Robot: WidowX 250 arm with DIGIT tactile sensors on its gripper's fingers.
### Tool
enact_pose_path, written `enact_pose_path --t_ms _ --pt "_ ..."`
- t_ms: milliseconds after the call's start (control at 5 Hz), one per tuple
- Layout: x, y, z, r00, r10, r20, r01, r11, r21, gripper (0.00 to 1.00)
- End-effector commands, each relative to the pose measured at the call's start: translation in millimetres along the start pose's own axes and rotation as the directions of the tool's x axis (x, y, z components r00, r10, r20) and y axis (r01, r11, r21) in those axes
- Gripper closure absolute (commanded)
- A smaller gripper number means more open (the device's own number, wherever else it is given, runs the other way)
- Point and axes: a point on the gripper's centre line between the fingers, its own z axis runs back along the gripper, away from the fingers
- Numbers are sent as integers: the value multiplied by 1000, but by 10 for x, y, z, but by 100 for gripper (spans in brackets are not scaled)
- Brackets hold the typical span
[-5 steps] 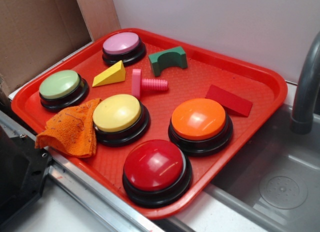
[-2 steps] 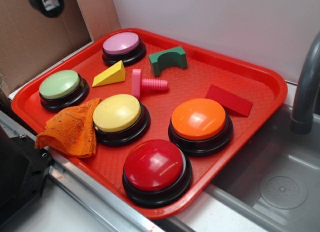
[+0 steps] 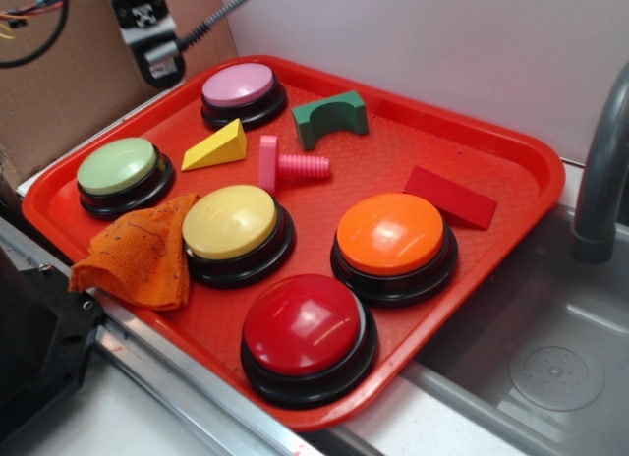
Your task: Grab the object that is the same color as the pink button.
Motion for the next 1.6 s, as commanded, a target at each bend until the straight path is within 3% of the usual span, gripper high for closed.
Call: enact_pose_path --t_ms 0,400,1000,1200,1400 --pt "430 98 -444 999 0 -45 2 999 39 0" --pt "713 44 -887 991 -20 -132 30 997 73 0" --pt "713 17 -1373 972 -32 -231 42 998 39 0" --pt "674 44 -1397 974 -55 -221 59 998 10 99" --pt "643 65 -1380 977 -44 -209 44 999 -4 100"
